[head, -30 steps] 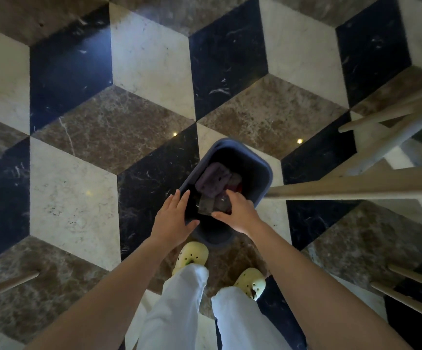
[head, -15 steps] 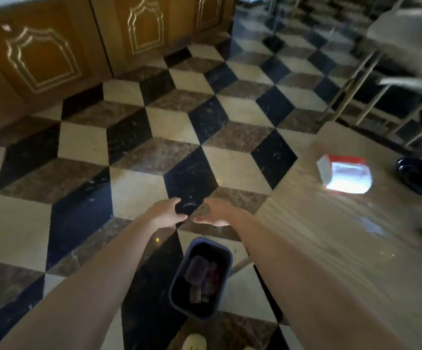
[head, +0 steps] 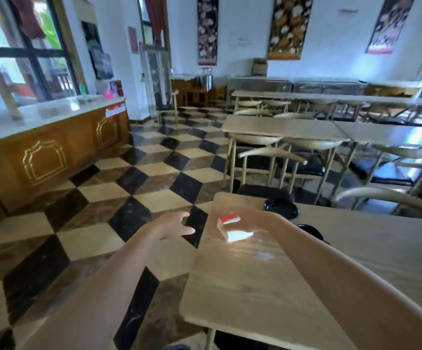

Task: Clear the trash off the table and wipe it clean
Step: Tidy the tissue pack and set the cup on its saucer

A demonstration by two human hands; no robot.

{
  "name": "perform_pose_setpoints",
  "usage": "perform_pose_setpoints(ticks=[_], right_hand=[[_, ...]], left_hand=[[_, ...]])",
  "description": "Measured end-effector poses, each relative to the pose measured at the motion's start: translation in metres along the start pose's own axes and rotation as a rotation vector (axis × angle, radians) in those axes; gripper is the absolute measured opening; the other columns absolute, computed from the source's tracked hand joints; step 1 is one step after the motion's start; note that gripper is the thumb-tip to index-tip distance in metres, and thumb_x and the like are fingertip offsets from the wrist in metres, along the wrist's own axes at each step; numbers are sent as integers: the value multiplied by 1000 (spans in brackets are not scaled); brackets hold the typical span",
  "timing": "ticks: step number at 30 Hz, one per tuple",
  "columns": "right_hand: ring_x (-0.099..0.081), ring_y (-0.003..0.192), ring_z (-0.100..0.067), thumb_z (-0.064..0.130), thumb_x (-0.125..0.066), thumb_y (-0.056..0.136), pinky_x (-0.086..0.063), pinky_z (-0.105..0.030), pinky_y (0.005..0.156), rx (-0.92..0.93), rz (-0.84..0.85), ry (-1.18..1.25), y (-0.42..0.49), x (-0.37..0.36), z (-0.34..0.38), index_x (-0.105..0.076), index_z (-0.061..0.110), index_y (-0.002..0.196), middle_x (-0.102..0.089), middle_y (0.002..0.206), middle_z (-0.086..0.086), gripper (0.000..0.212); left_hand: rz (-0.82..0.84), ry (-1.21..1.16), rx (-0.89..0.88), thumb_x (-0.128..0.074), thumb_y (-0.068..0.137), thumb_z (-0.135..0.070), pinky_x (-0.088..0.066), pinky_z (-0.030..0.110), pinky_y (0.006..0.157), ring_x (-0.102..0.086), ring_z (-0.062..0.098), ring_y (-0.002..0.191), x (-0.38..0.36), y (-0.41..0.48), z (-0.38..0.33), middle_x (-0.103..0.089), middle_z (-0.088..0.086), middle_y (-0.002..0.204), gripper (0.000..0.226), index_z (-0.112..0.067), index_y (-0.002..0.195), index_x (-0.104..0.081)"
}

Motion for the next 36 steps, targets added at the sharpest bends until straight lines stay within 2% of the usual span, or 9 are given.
perform_pose_setpoints(ticks=[2, 7, 13, 19, 25, 29, 32, 34, 36], right_hand=[[-35, 136, -23, 36, -45, 97, -26, -29, 110, -38, -5, 13, -29, 14, -20, -36, 16, 143, -37, 150, -3, 50], [-44, 129, -25, 44, -53, 91, -33, -32, 105, -184, -135, 74, -72, 41, -68, -31, 15, 144, -42, 145, -6, 64], [-39, 133, -25, 47, -56, 89, -32, -31, 106, -290, -191, 128, -96, 60, -119, -22, 14, 147, -36, 150, -7, 75], [-35, 137, -23, 45, -60, 86, -30, -30, 108, -296, -226, 190, -89, 76, -164, -21, 16, 148, -30, 153, -4, 79], [-38, 135, -25, 38, -63, 86, -33, -34, 108, -226, -242, 284, -58, 89, -202, -24, 15, 147, -33, 151, -7, 76], [-44, 130, -28, 36, -64, 86, -39, -34, 105, -196, -233, 322, -25, 75, -209, -28, 11, 145, -39, 147, -12, 73], [-49, 124, -27, 37, -57, 91, -40, -33, 101, -162, -234, 308, 3, 61, -207, -33, 10, 142, -47, 140, -12, 63], [-49, 123, -27, 37, -55, 92, -40, -31, 99, -155, -209, 305, 25, 50, -207, -34, 10, 142, -49, 139, -12, 60], [-47, 126, -27, 37, -55, 92, -38, -32, 102, -176, -171, 337, 49, 38, -208, -35, 11, 142, -46, 141, -12, 60]], left_hand=[[8, 51, -57, -52, 90, -42, -35, 37, 107, -38, 23, 136, 3, 4, -34, -35, 2, 151, 64, -24, 146, -28], [32, 93, -180, -55, 89, -42, -34, 40, 110, -34, 23, 139, 1, 17, -96, -31, 2, 154, 69, -24, 147, -25], [53, 115, -303, -55, 85, -48, -40, 38, 103, -41, 23, 133, -8, 39, -149, -35, 2, 151, 70, -29, 146, -25], [22, 142, -312, -52, 86, -50, -36, 47, 108, -41, 25, 134, -20, 68, -191, -36, 2, 151, 69, -30, 146, -24], [-66, 13, -248, -55, 88, -41, -38, 44, 108, -38, 25, 136, -29, 95, -215, -34, 2, 152, 66, -28, 146, -26], [-106, -41, -182, -57, 89, -36, -45, 29, 90, -45, 23, 130, -39, 104, -201, -38, 4, 149, 65, -23, 145, -27], [-109, -81, -96, -55, 92, -32, -40, 17, 76, -47, 23, 128, -45, 116, -180, -40, 4, 147, 64, -21, 146, -24], [-109, -75, -16, -56, 91, -34, -44, 26, 91, -40, 25, 134, -50, 129, -163, -35, 5, 151, 68, -19, 148, -21], [-70, -88, 39, -57, 90, -33, -35, 37, 106, -33, 25, 139, -59, 146, -145, -29, 6, 154, 70, -18, 149, -20]])
Point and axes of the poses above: each hand's wrist, its own y-axis towards the middle knuckle, its own x-axis out of the back of the hand, z = x × y, the point moved 1 cm from there along y, towards the middle knuckle
